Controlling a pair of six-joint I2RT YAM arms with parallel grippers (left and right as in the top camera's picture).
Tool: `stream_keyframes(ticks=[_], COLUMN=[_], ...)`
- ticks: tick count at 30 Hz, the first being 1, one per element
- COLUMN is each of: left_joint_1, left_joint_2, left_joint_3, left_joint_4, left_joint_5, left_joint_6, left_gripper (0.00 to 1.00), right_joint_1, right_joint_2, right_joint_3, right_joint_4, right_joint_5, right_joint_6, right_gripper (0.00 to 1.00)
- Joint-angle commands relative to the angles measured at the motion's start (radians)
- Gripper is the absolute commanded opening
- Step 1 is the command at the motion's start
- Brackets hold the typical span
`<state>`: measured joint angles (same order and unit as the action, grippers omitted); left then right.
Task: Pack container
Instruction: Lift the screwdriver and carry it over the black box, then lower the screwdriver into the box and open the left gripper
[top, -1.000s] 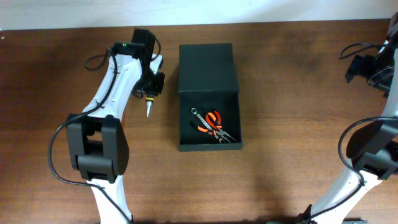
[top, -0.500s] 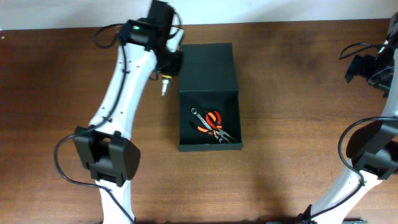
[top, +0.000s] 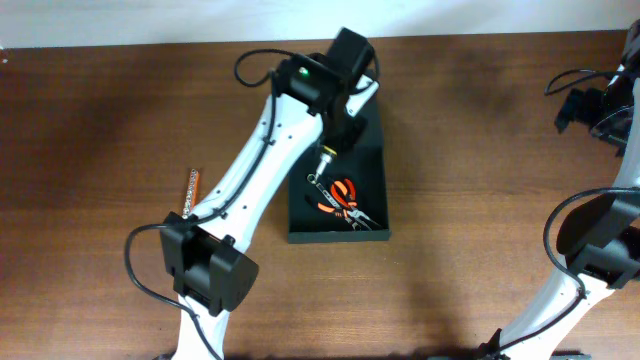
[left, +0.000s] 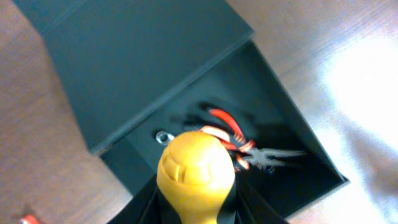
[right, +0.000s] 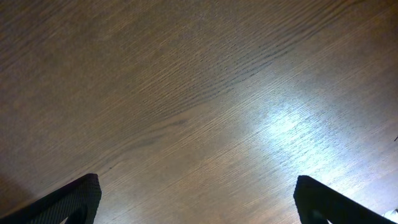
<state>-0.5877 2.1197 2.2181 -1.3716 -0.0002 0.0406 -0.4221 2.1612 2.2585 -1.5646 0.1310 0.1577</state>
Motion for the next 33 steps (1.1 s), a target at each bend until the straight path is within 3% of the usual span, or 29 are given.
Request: stream_keyframes(ticks=[1, 11, 33], left_joint_1=[-0.015, -0.016, -0.007], left_joint_2=[-0.001, 0.000, 0.009], left_joint_3=[0.019, -0.063, -0.394], left_joint_4=[-0.026, -0.049, 0.210], left_joint_5=[0.011, 0.031, 0.076], left_joint_6=[-0.002, -0.003, -0.002], left_gripper=[0.31, 0.31, 0.32], right_joint_1=[-0.004, -0.004, -0.004], right_joint_2=[-0.008, -0.008, -0.008], right_joint_3=[0.000, 0.000, 0.000], right_joint_4=[0.002, 0.002, 0.002], right_joint_5=[0.005, 0.005, 0.005], right_joint_6=[0.008, 0.008, 0.008], right_gripper=[0.99, 0.99, 0.99])
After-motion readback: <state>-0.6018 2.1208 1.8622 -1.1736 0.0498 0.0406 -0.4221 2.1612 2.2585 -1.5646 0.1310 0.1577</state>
